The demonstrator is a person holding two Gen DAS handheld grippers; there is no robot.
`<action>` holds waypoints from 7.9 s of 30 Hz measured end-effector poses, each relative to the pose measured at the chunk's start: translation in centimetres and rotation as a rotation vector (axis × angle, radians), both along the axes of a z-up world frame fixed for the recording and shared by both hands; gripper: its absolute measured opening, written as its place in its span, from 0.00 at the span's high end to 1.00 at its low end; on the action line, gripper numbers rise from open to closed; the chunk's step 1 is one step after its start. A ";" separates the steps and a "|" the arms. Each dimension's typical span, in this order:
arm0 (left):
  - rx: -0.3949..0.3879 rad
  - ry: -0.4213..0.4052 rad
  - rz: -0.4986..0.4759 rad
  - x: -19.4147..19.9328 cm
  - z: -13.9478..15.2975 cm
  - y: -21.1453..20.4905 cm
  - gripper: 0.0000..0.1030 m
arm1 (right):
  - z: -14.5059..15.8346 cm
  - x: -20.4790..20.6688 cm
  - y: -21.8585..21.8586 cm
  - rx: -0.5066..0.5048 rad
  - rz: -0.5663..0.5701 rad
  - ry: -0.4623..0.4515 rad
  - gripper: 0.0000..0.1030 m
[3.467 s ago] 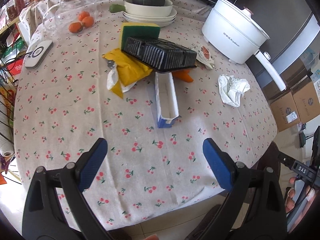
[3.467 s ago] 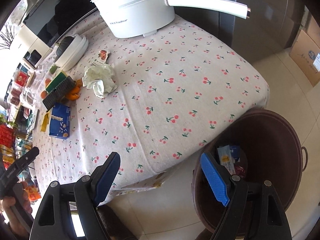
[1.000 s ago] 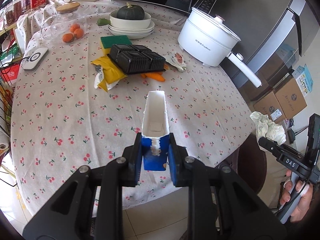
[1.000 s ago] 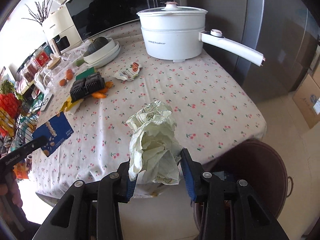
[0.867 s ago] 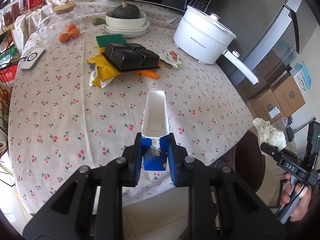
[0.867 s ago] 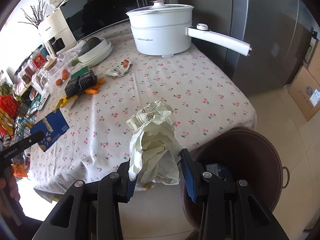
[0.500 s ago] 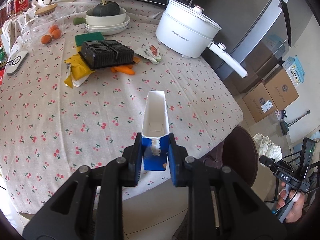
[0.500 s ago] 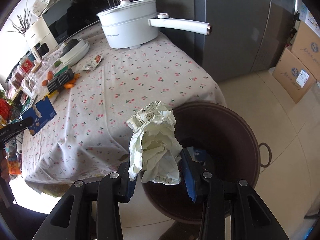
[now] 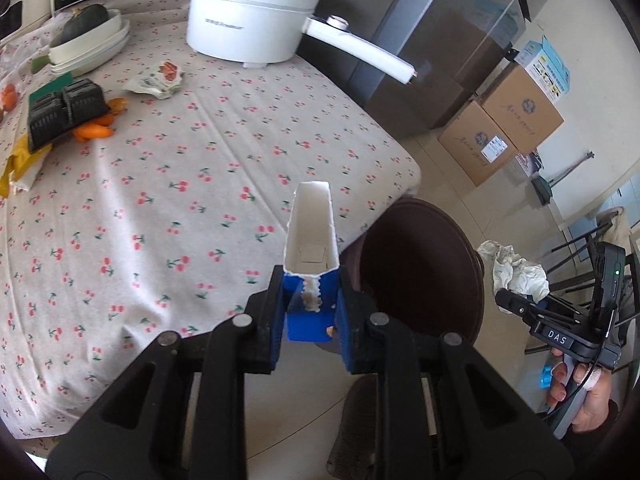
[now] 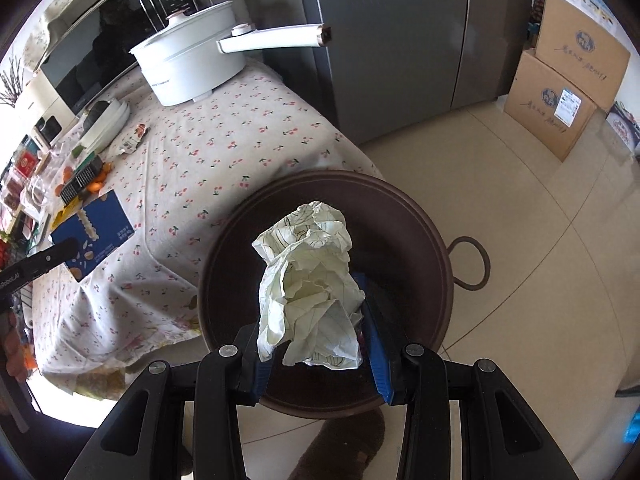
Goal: Collect trash
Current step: 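Open the left tool to drop the carton while the right tool drops the tissue into the bin, then move both tools back over the table toward the black tray and foil wrapper, then grasp the yellow foil wrapper with the left tool and lift it, then grasp the black plastic tray with the right tool while the left tool holds the wrapper, then drop the wrapper from the left tool into the bin while the right tool drops the black tray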
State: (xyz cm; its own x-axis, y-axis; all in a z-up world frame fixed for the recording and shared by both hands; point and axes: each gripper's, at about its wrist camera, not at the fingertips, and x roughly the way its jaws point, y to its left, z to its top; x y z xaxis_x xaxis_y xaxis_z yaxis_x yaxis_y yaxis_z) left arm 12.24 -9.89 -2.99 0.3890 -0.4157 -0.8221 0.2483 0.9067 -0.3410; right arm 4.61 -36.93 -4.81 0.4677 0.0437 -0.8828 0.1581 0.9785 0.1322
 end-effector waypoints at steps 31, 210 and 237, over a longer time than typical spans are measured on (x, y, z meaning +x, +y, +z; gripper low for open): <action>0.206 -0.088 -0.125 -2.0 -1.7 -3.9 0.22 | -2.0 -0.6 -1.7 -0.015 -0.011 0.060 0.59; 0.025 -0.072 0.492 0.4 1.7 30.3 0.99 | 5.0 17.6 37.3 -0.466 0.617 -0.143 0.95; 0.002 -0.092 0.347 -0.2 2.8 21.4 0.99 | 3.5 12.2 20.5 -0.099 0.263 -0.115 0.95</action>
